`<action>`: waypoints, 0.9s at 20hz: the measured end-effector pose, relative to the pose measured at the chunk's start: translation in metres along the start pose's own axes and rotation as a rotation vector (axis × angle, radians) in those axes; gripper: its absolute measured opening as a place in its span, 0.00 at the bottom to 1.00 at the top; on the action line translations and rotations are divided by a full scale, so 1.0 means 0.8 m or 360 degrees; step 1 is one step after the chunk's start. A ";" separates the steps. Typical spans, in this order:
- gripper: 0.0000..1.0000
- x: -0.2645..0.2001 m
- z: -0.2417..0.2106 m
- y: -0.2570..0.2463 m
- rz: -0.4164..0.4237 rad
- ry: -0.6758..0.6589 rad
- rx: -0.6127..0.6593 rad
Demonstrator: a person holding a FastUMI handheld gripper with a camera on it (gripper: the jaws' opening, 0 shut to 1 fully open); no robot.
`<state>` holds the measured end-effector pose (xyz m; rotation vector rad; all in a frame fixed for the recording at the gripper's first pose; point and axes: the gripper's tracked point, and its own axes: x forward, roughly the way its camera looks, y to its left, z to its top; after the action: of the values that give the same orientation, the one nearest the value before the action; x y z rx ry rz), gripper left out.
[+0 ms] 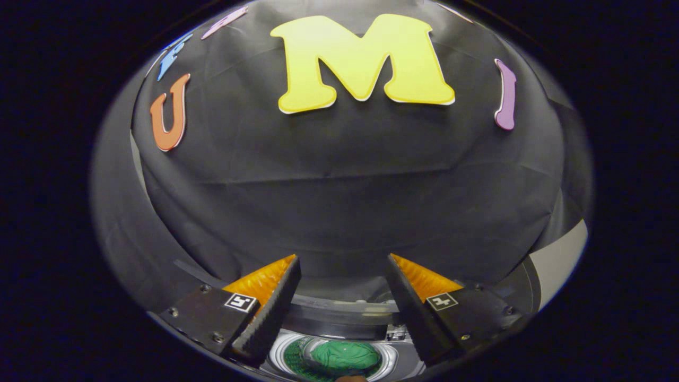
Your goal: Put the clothes into the washing machine and then close the washing machine lid.
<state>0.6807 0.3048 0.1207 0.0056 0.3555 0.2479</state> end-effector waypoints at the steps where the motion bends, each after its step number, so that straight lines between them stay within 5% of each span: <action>1: 1.00 -0.001 0.000 0.000 0.0000 -0.0005 0.0000; 18: 1.00 -0.032 -0.011 0.006 0.0032 -0.0177 -0.0043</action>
<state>0.6536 0.3031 0.1215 -0.0036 0.2413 0.2713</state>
